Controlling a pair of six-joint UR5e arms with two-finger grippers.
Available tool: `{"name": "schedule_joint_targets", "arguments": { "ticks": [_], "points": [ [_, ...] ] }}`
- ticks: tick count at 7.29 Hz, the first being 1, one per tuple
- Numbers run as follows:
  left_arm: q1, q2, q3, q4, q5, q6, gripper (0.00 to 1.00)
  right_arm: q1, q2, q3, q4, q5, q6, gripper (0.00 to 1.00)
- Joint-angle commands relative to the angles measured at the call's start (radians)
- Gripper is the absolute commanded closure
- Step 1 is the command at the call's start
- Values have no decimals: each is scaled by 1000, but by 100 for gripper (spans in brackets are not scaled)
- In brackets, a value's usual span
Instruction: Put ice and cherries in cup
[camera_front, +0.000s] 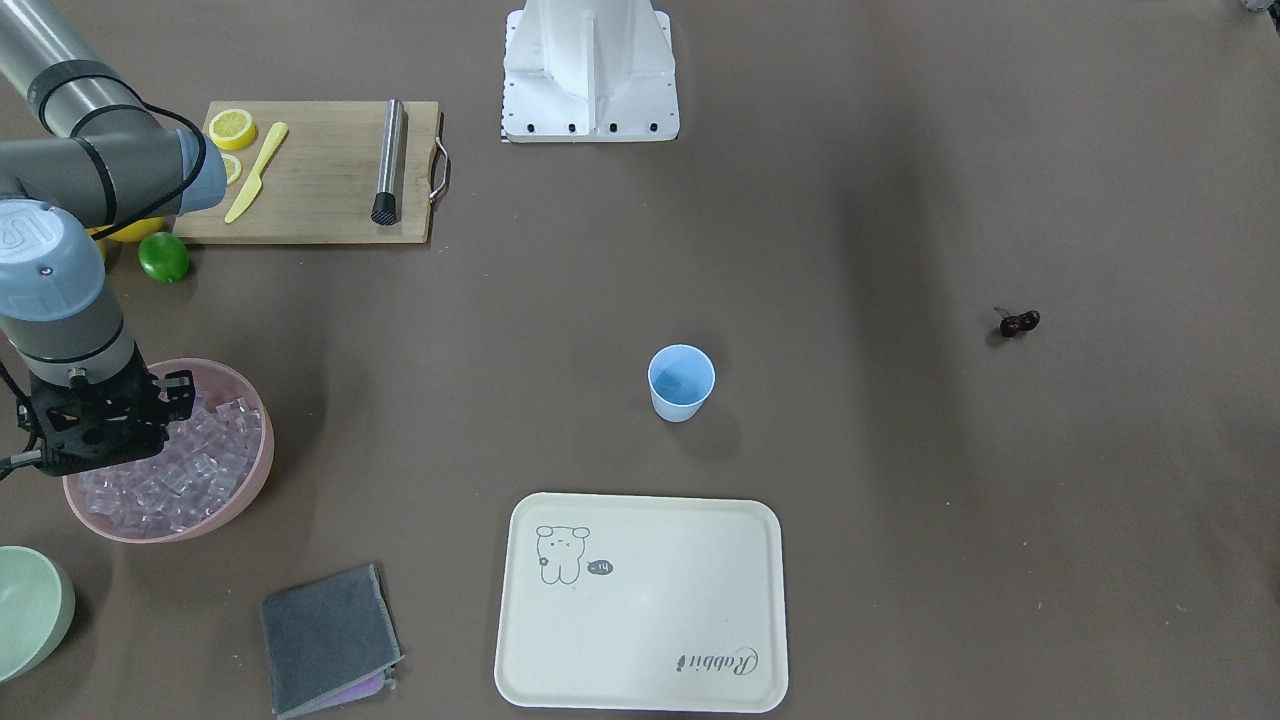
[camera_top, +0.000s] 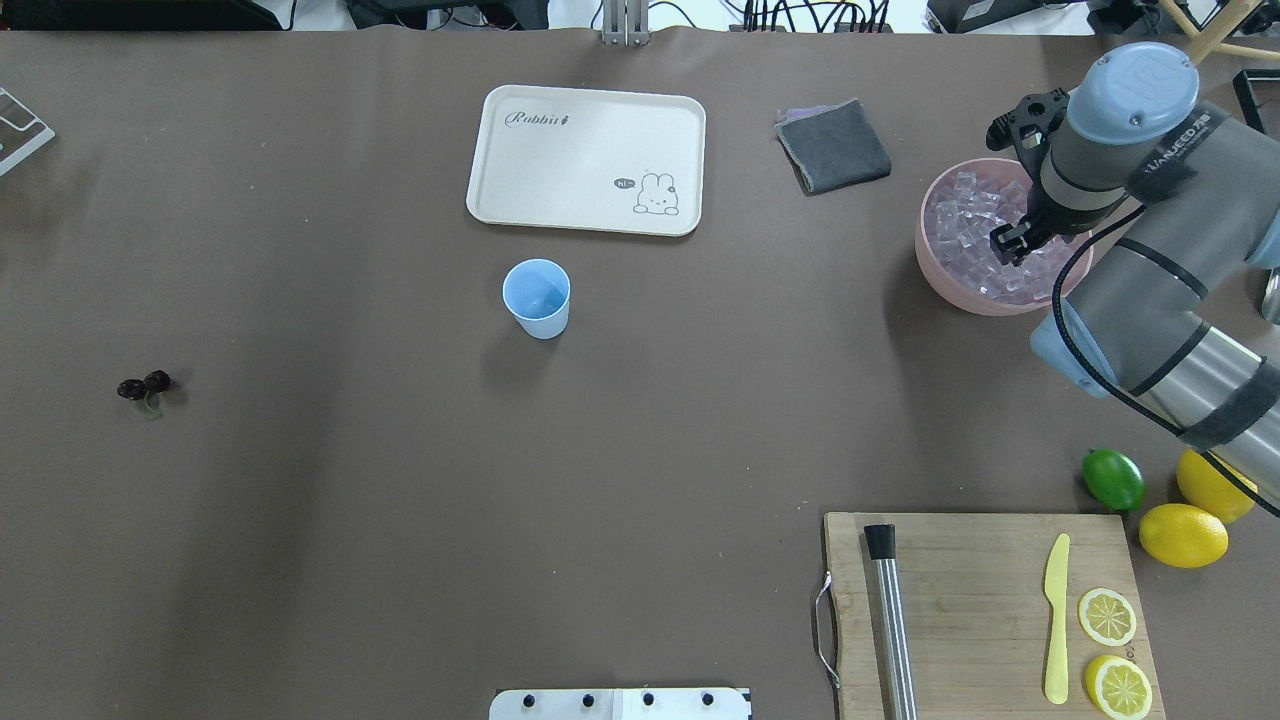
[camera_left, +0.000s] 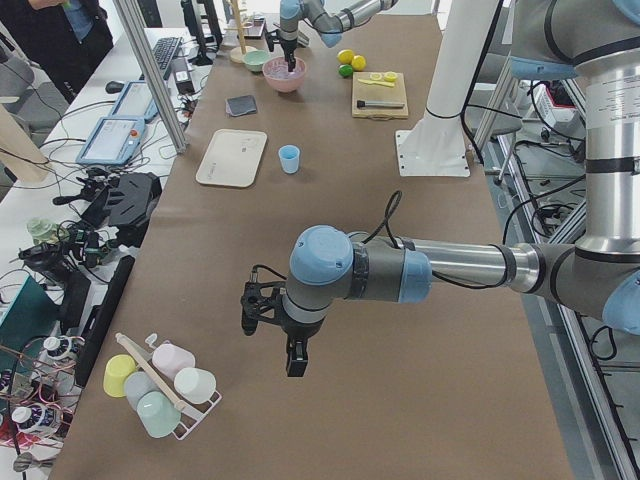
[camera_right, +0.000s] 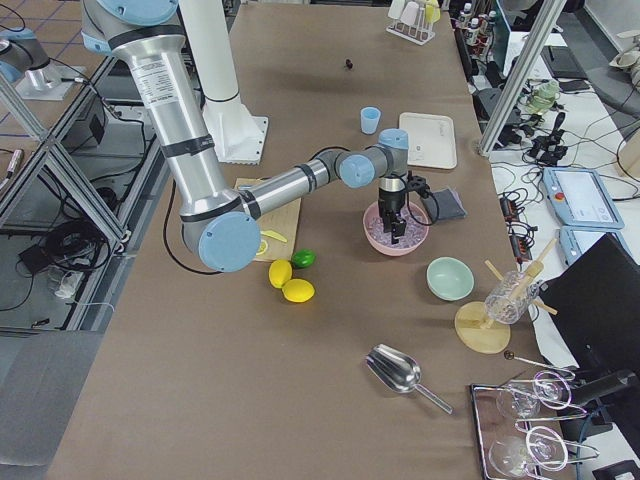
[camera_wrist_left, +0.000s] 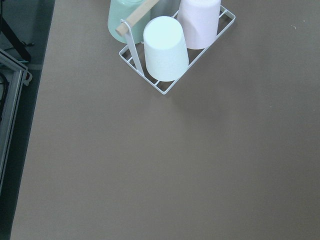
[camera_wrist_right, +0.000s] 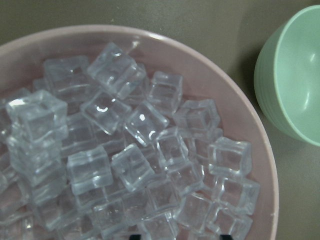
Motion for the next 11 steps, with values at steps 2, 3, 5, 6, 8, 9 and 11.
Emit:
{"name": "schedule_joint_targets", "arguments": {
  "ticks": [2, 3, 5, 6, 8, 9, 11],
  "points": [
    [0, -1, -4, 0, 0, 3, 2, -12, -8, 4, 0, -6, 4, 46],
    [0, -1, -4, 0, 0, 3, 2, -17, -7, 5, 0, -6, 5, 47],
    [0, -1, -4, 0, 0, 3, 2, -18, -2, 15, -2, 0, 7, 47],
    [0, -1, -3, 0, 0, 3, 2, -20, -7, 13, 0, -1, 7, 47],
    [0, -1, -4, 0, 0, 1, 2, -21, -11, 8, 0, -6, 7, 47],
    [0, -1, -7, 0, 0, 3, 2, -21, -10, 8, 0, -5, 7, 57],
    [0, -4, -7, 0, 0, 3, 2, -23, -8, 7, 0, 0, 7, 77]
  ]
}}
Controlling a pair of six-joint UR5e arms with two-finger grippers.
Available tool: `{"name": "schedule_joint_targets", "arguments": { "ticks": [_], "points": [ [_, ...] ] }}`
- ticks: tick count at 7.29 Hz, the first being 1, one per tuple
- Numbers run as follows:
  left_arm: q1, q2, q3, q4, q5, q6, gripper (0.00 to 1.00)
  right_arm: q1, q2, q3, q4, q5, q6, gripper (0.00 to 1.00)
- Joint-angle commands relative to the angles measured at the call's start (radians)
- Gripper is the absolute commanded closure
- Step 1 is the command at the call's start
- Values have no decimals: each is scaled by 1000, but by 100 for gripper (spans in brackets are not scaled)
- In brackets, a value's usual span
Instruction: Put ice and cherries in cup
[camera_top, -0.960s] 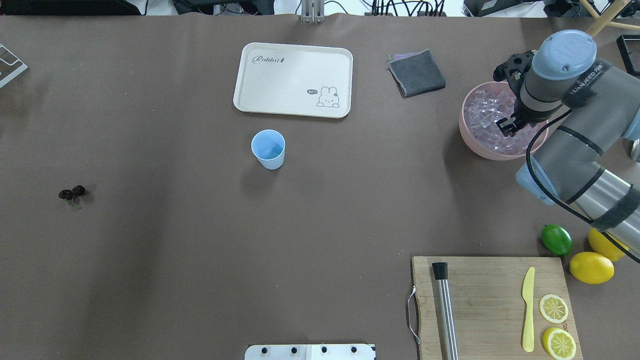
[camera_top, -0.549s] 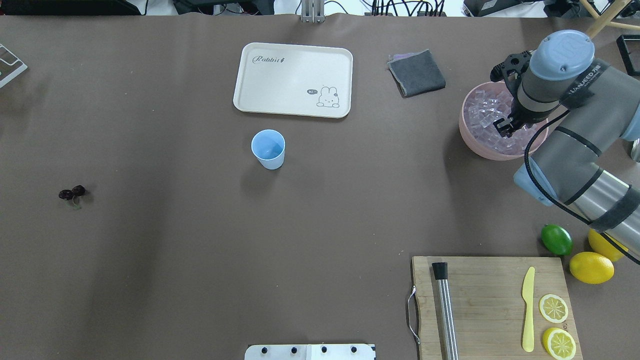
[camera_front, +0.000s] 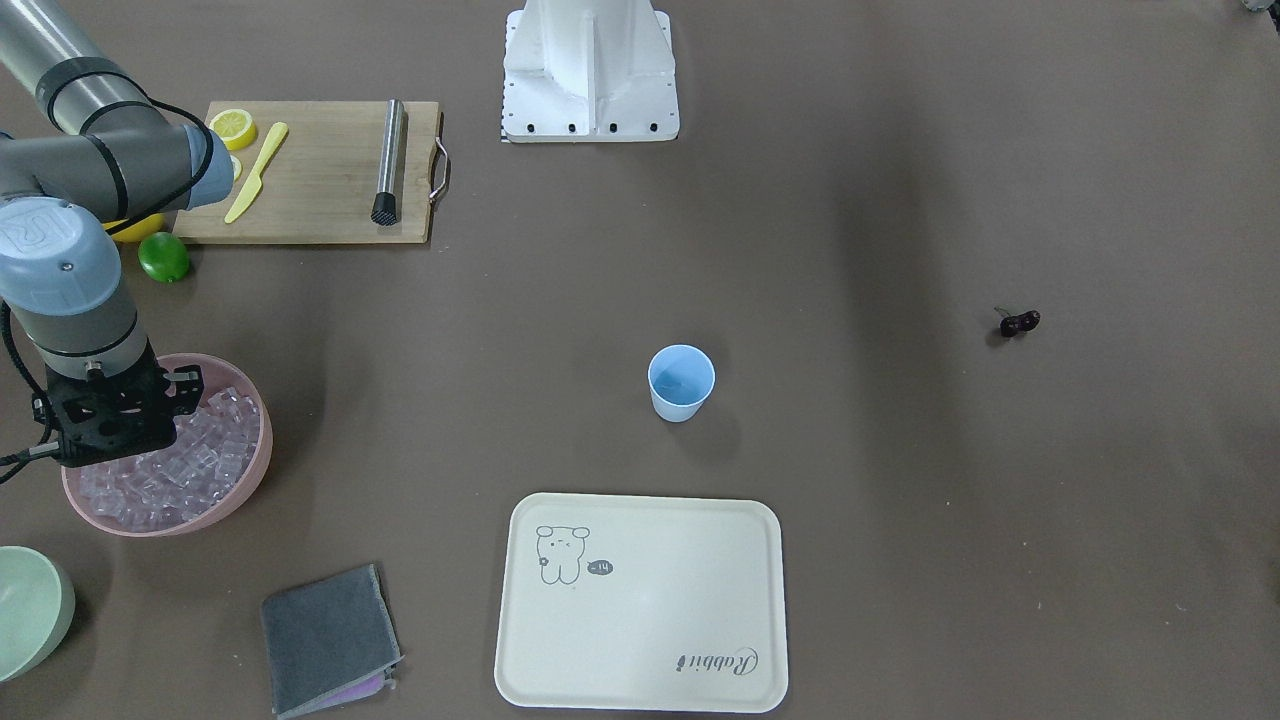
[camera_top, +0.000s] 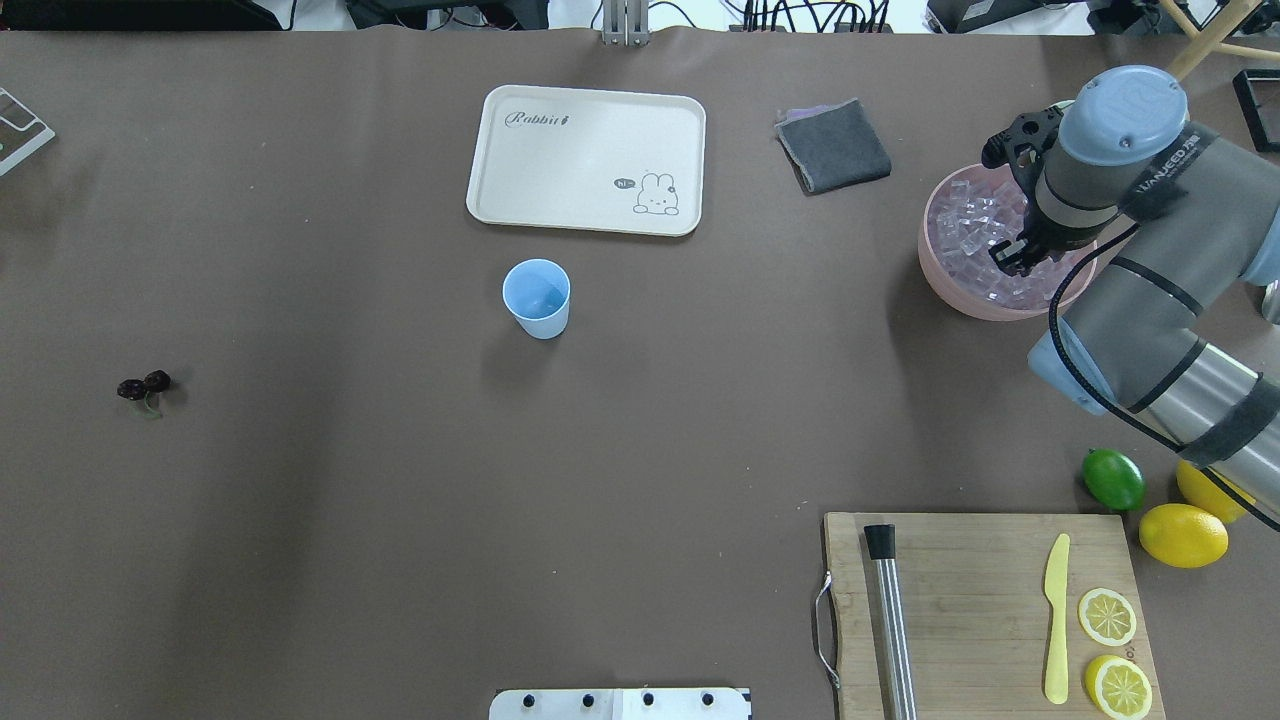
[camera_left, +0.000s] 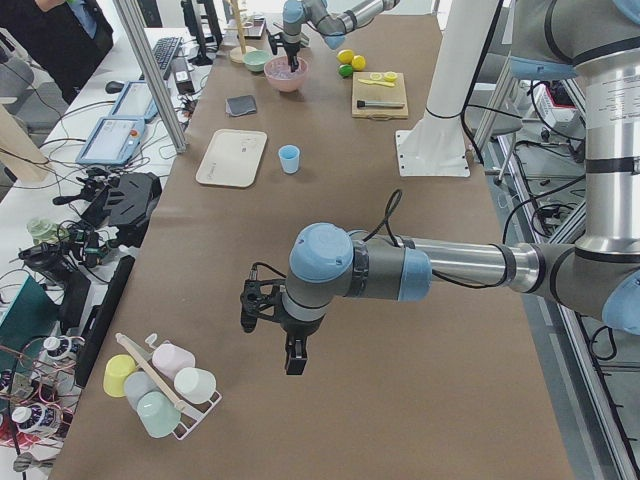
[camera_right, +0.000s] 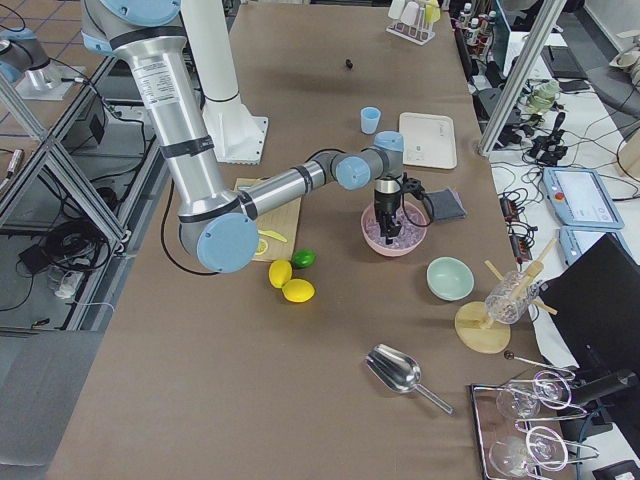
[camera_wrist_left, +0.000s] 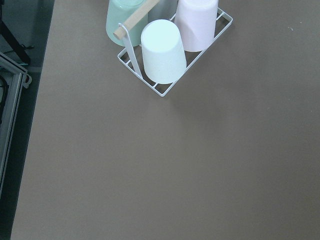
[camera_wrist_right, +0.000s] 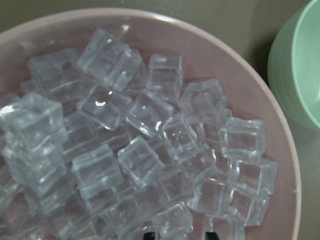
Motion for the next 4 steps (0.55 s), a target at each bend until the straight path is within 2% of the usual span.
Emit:
{"name": "schedule_joint_targets", "arguments": {
  "ticks": [1, 2, 4],
  "points": [
    [0, -1, -1, 0, -2, 2, 2, -1, 4, -1, -2, 6, -2, 78],
    [0, -1, -1, 0, 0, 2, 2, -1, 12, 4, -8, 9, -2, 79],
    [0, -1, 4, 0, 0, 0, 2, -2, 39, 42, -102, 9, -5, 79]
  ]
}}
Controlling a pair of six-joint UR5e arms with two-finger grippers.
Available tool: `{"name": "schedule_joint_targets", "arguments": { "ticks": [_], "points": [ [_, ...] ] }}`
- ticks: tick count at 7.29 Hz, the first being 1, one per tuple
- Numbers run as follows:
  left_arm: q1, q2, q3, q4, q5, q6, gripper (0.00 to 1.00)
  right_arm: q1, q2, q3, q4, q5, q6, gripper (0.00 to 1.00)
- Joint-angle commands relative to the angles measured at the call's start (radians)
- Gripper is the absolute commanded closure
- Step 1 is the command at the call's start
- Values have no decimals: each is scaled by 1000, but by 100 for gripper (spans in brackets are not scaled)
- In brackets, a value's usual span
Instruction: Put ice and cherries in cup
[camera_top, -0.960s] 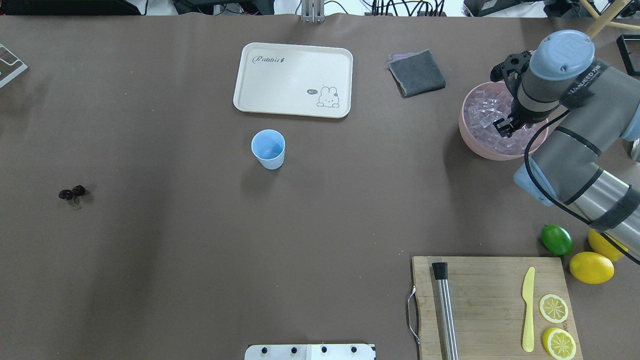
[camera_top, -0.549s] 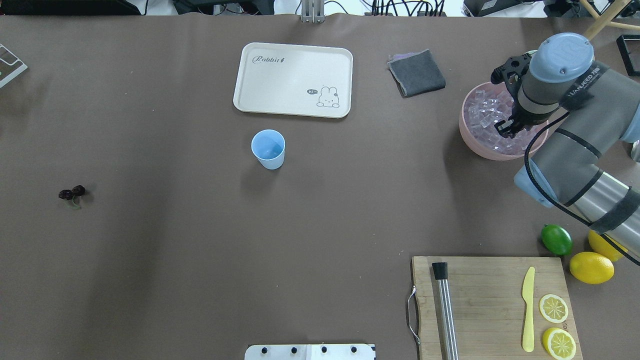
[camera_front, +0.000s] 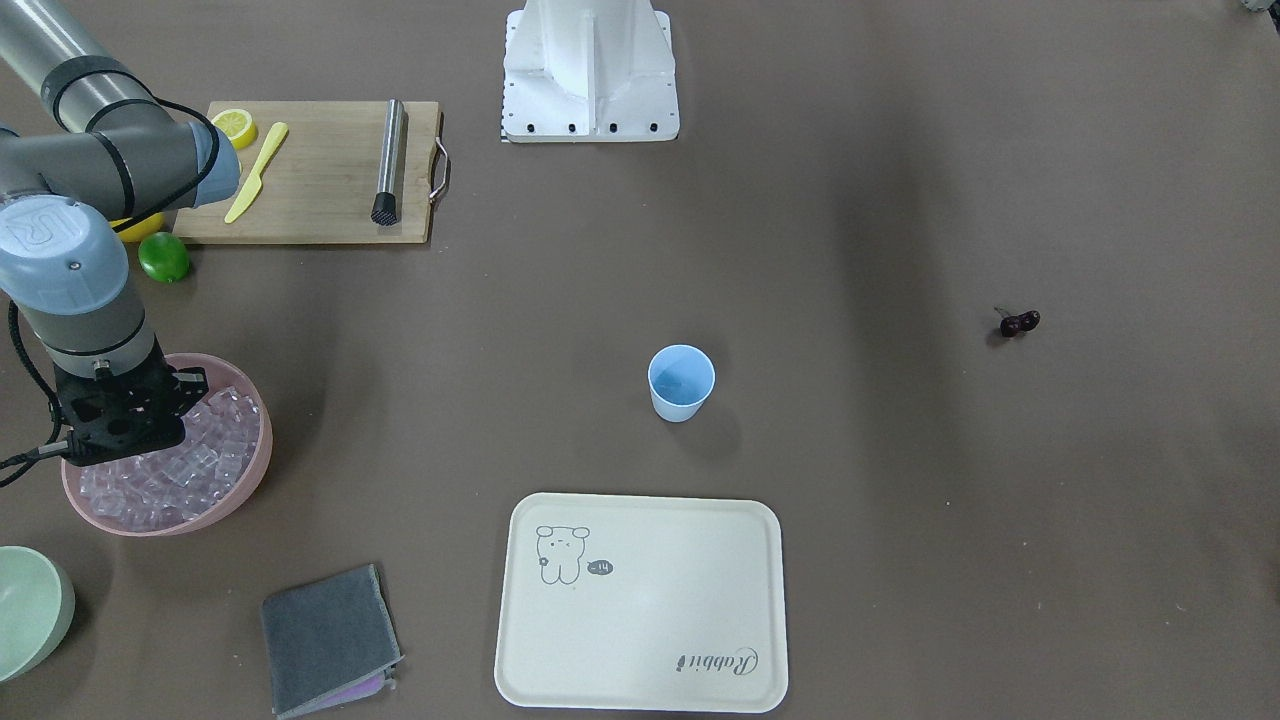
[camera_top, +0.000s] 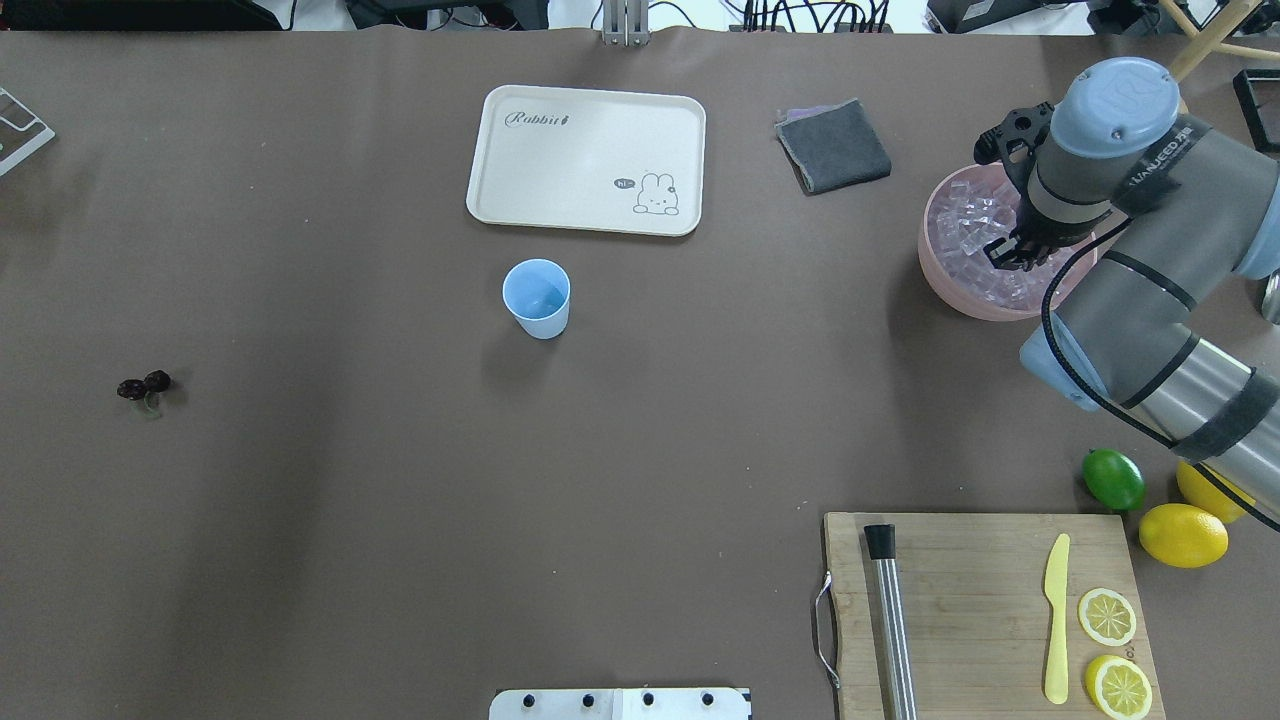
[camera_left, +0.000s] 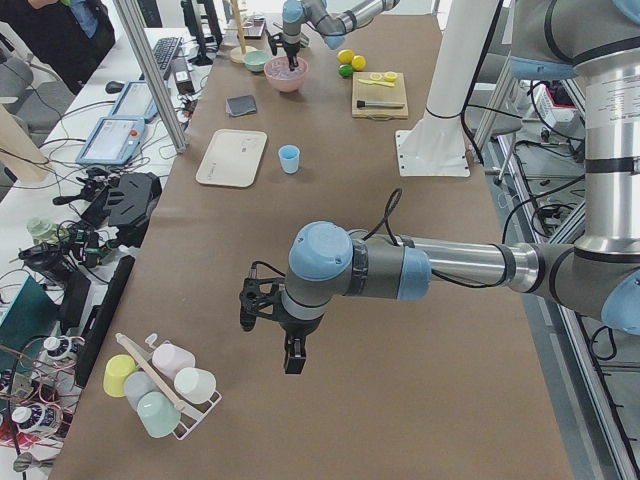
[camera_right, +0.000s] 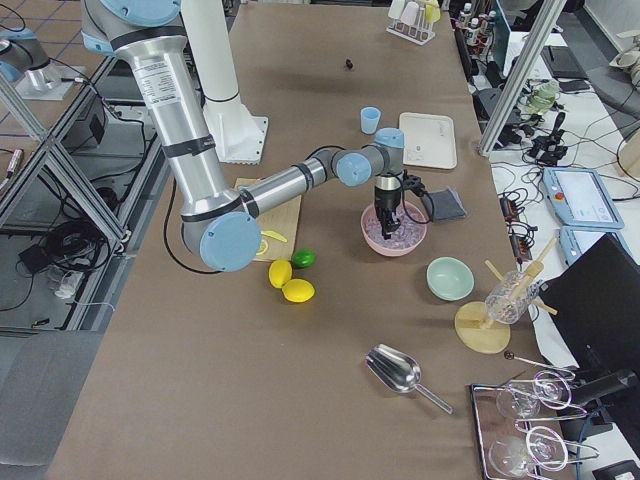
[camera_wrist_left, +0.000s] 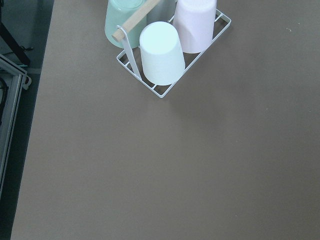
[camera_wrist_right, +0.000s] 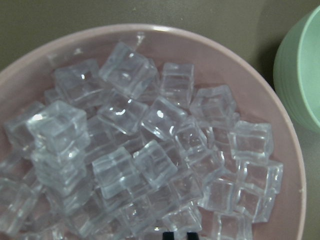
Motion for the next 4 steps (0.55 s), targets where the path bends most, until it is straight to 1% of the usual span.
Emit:
{"name": "schedule_joint_targets", "arguments": {
  "ticks": [1, 2, 4],
  "points": [
    [0, 0, 4, -2, 0, 0, 2, 1, 15, 23, -54, -1, -7, 69],
    [0, 0, 6, -2, 0, -2, 2, 1, 1, 23, -48, -15, -9, 41],
    [0, 0, 4, -2, 0, 0, 2, -2, -5, 23, -48, -41, -10, 40]
  ]
}}
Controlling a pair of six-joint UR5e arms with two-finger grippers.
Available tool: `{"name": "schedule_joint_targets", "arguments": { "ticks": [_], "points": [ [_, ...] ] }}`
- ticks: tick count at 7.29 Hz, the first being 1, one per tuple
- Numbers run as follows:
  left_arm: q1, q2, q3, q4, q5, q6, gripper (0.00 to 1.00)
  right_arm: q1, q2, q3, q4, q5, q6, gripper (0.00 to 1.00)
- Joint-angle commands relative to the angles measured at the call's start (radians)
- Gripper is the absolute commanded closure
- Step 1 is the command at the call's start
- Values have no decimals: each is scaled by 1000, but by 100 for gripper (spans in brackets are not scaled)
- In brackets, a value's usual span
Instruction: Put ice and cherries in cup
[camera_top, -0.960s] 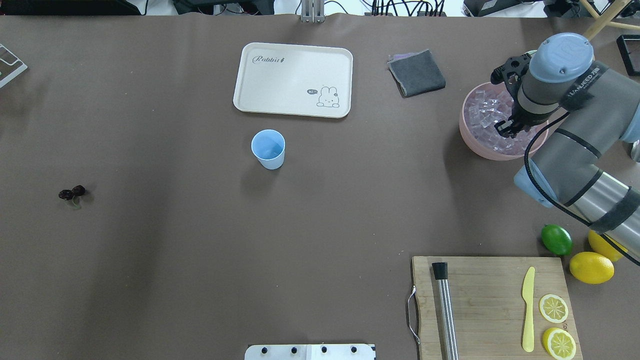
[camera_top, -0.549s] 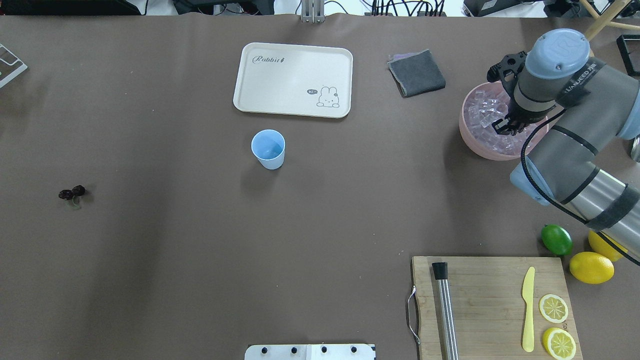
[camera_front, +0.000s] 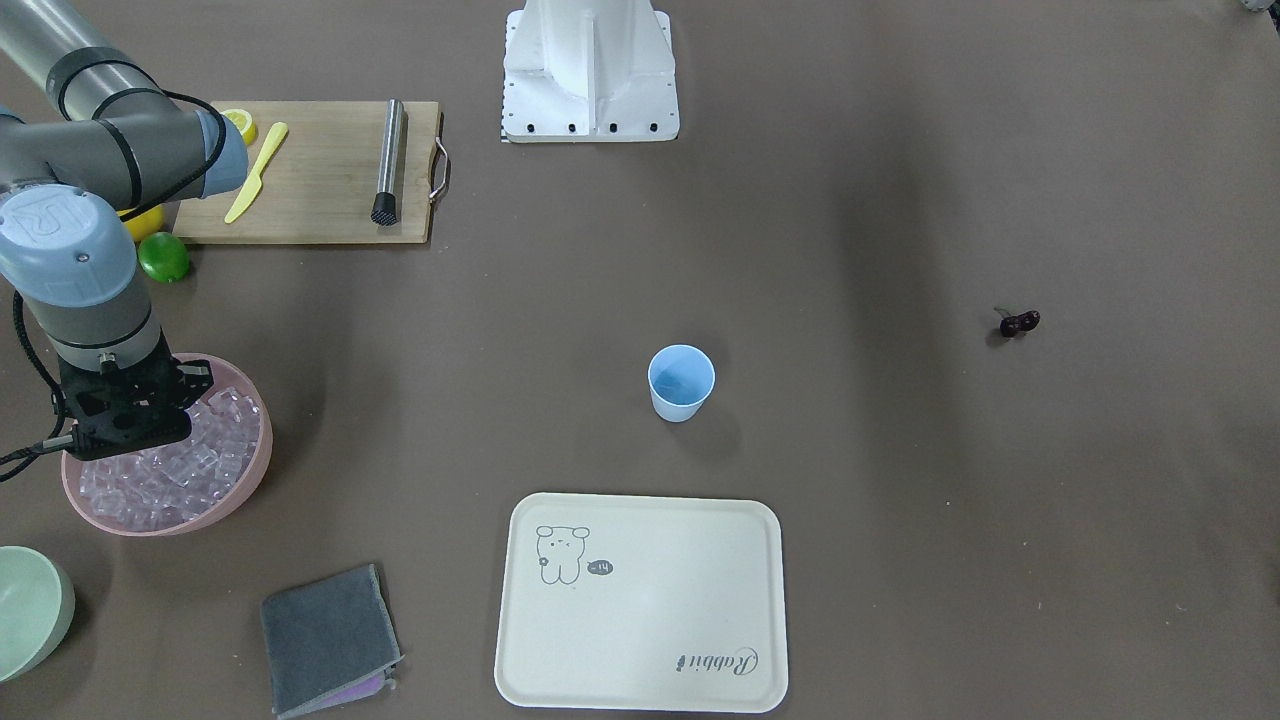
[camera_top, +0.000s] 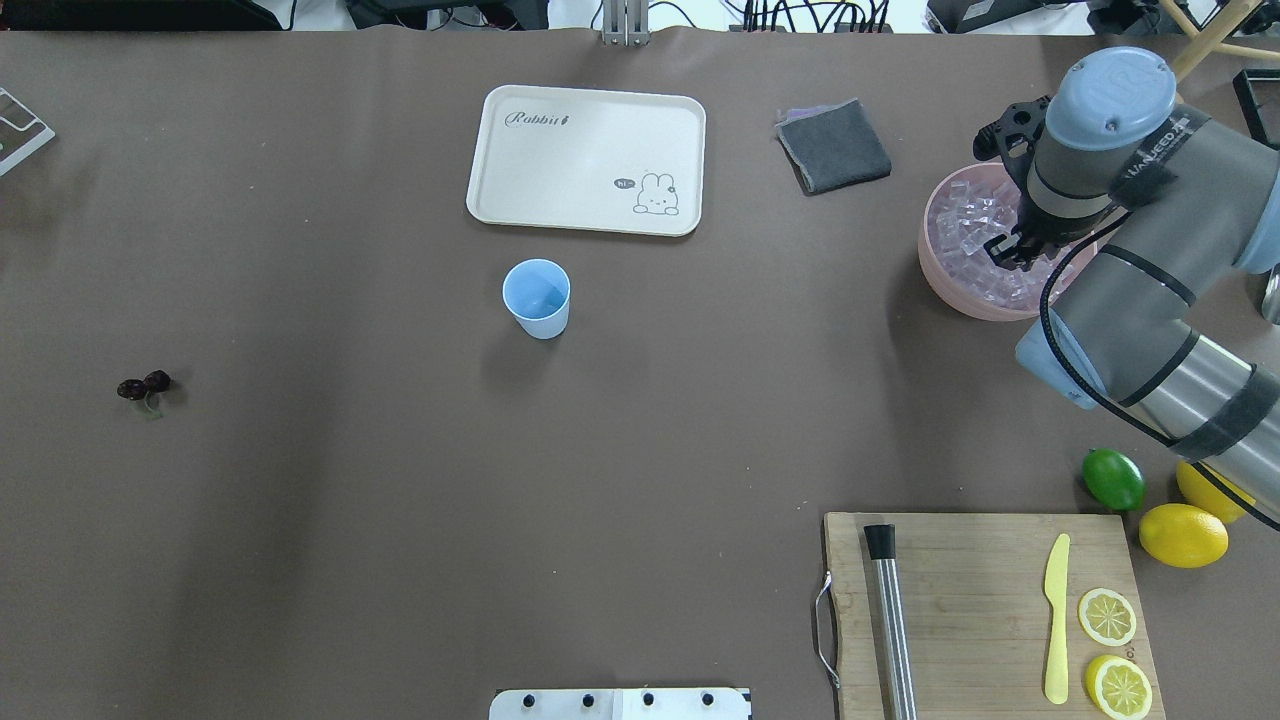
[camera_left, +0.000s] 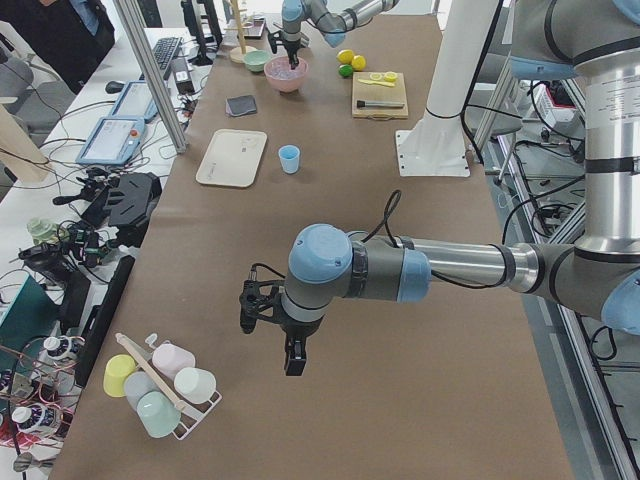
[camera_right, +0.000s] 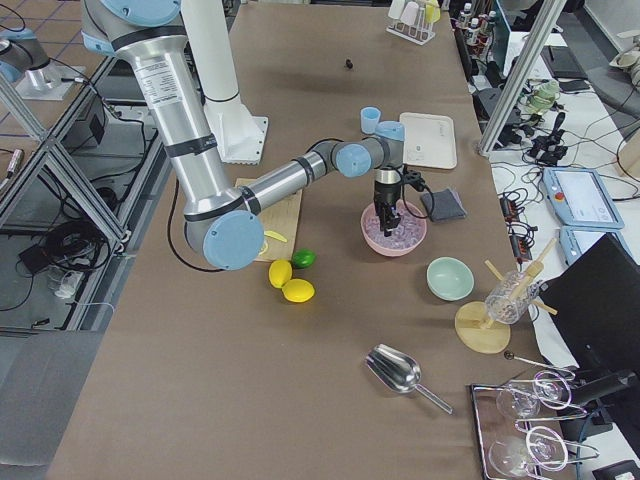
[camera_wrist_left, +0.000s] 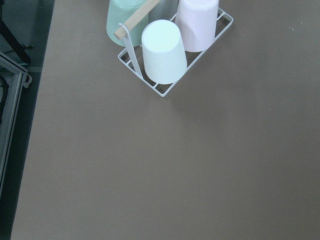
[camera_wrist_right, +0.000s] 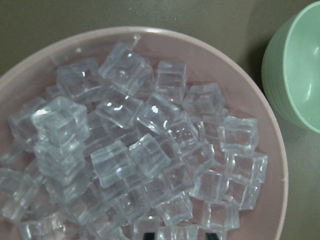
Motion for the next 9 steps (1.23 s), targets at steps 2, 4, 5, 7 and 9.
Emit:
{"name": "schedule_joint_targets", "arguments": {
  "ticks": [2, 4, 5, 7, 9],
  "points": [
    [0, 0, -2, 0, 0, -1, 2, -7, -15, -9, 3, -13, -1, 40],
    [0, -3, -7, 1, -2, 1, 2, -9, -14, -9, 3, -9, -1, 40],
    [0, -3, -7, 1, -2, 1, 2, -10, -14, -15, 3, -9, 1, 40],
    [0, -3, -5, 1, -2, 1, 2, -15, -14, -15, 3, -6, 10, 40],
    [0, -3, -5, 1, -2, 2, 2, -19, -11, 1, 4, 0, -2, 41]
  ]
}}
